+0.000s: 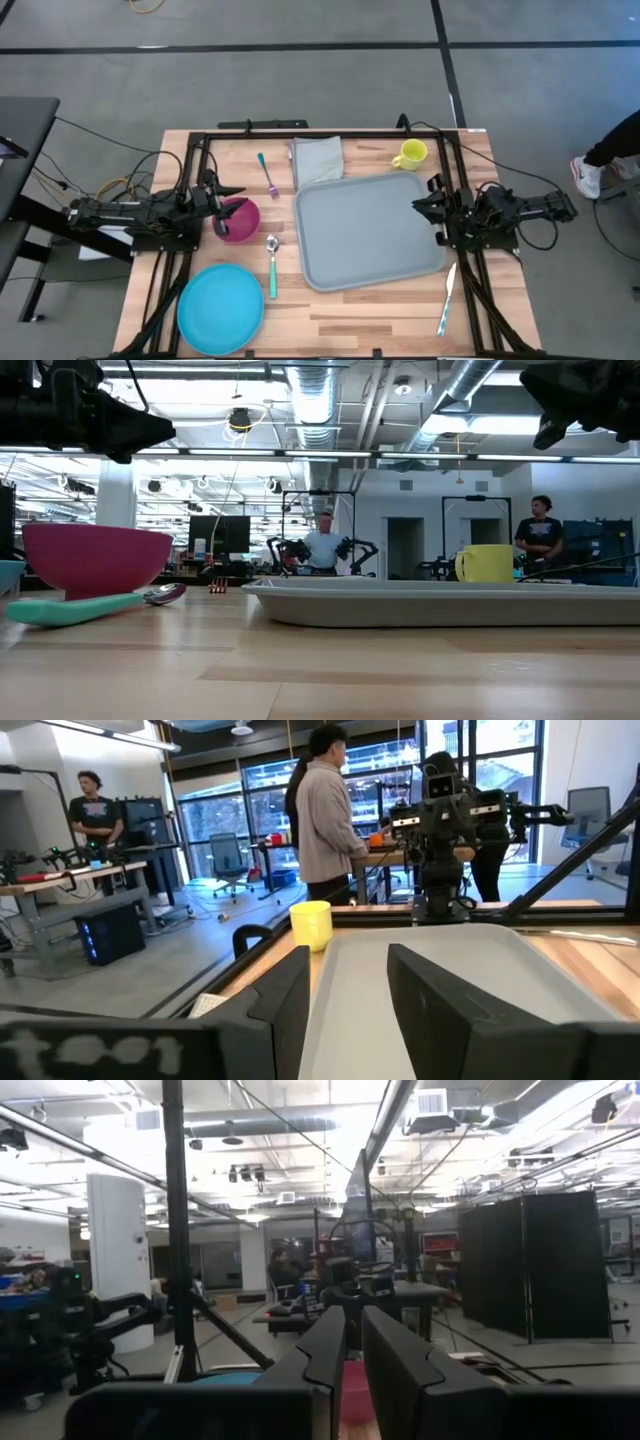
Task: Set up tray
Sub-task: Move the gray tray to the center of the table
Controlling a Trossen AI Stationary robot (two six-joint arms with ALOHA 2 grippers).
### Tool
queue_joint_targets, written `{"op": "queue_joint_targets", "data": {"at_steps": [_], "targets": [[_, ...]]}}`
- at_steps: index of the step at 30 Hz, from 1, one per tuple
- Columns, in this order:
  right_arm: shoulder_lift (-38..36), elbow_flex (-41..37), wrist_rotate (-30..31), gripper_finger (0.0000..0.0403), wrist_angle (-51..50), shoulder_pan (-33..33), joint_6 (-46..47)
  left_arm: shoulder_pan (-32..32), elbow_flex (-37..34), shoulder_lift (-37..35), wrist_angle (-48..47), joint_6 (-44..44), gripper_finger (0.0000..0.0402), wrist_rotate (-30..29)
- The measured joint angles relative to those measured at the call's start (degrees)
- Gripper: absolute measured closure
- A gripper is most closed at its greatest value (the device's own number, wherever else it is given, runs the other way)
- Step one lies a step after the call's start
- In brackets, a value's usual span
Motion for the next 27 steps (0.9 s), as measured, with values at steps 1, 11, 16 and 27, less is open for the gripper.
{"op": "queue_joint_targets", "data": {"at_steps": [1, 11, 16, 27], "targets": [[0.00, 0.00, 0.00, 0.0369, 0.00, 0.00, 0.01, 0.00, 0.00, 0.00, 0.00, 0.02, 0.0274, 0.00], [0.05, 3.77, 13.71, 0.0369, 5.85, -0.04, -7.75, 0.02, 0.00, 0.00, 0.03, 1.49, 0.0274, 0.00], [2.20, 10.43, 23.75, 0.0350, 1.41, -0.04, -16.44, 0.02, 0.02, 0.00, 0.04, -0.26, 0.0274, 0.00], [17.61, 26.80, 38.78, 0.0258, -24.37, -0.04, -13.93, 0.02, 0.04, 0.00, 0.15, -0.89, 0.0274, 0.00]]}}
